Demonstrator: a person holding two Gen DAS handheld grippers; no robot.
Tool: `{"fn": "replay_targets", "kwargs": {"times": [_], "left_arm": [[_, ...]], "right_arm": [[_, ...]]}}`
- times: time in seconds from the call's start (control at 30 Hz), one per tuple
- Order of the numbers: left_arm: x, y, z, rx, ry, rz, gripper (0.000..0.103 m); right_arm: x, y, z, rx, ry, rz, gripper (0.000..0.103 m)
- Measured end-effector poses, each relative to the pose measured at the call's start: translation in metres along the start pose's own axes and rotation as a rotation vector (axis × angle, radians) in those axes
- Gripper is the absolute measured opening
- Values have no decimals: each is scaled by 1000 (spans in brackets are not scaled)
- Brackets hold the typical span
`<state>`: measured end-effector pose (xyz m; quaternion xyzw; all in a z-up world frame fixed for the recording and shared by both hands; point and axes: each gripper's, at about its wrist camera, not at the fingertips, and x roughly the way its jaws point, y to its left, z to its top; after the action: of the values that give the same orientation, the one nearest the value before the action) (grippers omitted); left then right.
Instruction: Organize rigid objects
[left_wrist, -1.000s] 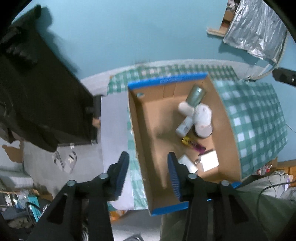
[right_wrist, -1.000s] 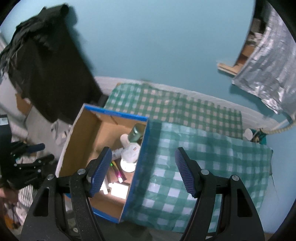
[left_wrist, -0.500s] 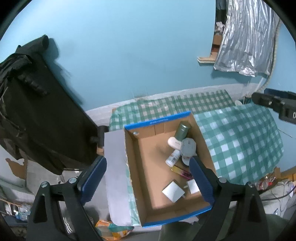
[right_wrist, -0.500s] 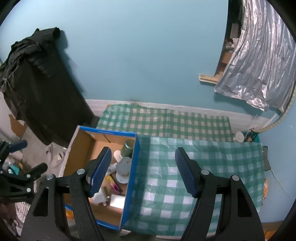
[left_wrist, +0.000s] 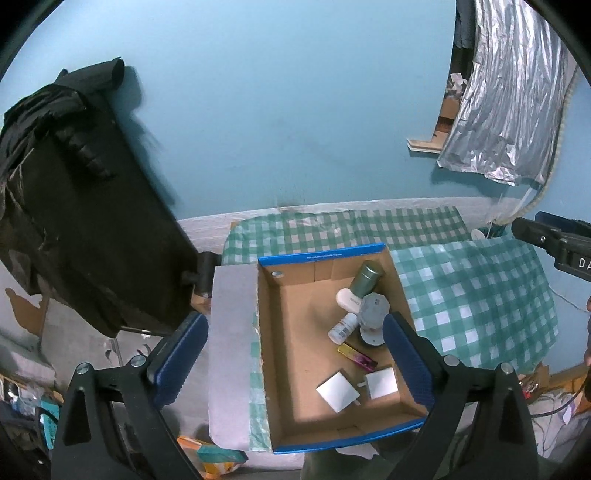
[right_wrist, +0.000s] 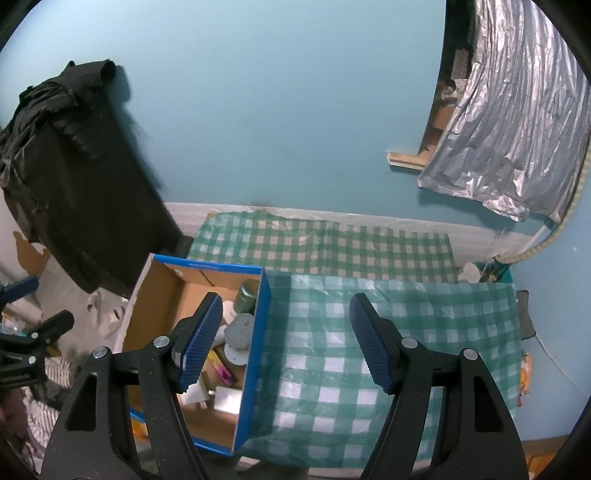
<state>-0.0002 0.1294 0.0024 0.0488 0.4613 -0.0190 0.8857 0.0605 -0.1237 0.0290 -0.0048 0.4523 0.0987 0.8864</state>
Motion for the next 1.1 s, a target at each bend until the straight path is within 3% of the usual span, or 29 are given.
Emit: {"fn": "replay_targets", "kwargs": {"times": [0.53, 1.1], "left_arm": [[-4, 5, -2, -42, 17, 11, 97], [-10, -6, -2, 17, -15, 44, 101]], "right_arm": [[-6, -3, -5, 0, 10, -2, 71], [-5, -3, -4, -2, 10, 4, 71]]}}
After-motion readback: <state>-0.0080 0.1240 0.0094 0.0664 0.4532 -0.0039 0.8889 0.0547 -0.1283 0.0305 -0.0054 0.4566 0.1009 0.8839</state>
